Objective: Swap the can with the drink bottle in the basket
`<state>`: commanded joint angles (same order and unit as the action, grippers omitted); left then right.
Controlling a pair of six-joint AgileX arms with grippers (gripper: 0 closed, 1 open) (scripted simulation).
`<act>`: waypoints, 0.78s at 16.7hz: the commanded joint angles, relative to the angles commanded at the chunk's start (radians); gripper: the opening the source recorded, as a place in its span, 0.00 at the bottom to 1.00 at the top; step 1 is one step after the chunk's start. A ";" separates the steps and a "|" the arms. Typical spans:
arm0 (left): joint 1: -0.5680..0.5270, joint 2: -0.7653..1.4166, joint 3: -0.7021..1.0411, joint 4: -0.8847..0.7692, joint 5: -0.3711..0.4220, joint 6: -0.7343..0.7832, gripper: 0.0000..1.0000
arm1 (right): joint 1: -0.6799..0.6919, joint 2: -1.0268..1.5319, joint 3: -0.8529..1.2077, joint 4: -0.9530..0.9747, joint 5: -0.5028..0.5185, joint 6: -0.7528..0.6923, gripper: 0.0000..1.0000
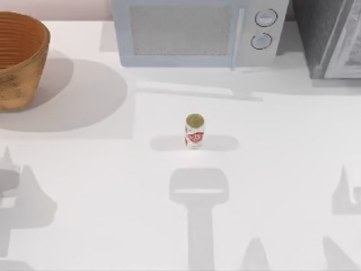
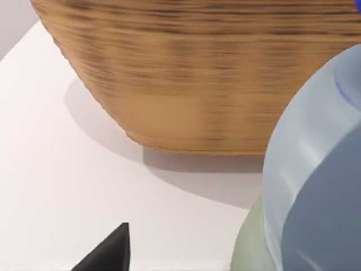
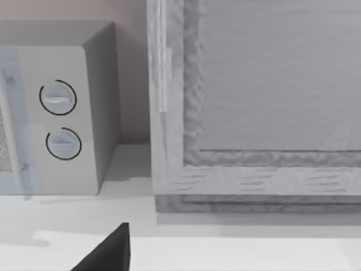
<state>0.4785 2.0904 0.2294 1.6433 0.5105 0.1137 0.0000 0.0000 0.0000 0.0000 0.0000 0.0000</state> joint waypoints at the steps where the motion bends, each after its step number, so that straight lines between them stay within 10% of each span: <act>1: 0.000 0.000 0.000 0.000 0.000 0.000 1.00 | 0.000 0.000 0.000 0.000 0.000 0.000 1.00; 3: 0.000 0.000 0.000 0.000 0.000 0.000 1.00 | 0.000 0.000 0.000 0.000 0.000 0.000 1.00; 13: 0.000 0.000 0.000 0.000 0.000 0.000 0.25 | 0.000 0.000 0.000 0.000 0.000 0.000 1.00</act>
<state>0.4785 2.0904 0.2294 1.6433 0.5105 0.1137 0.0000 0.0000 0.0000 0.0000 0.0000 0.0000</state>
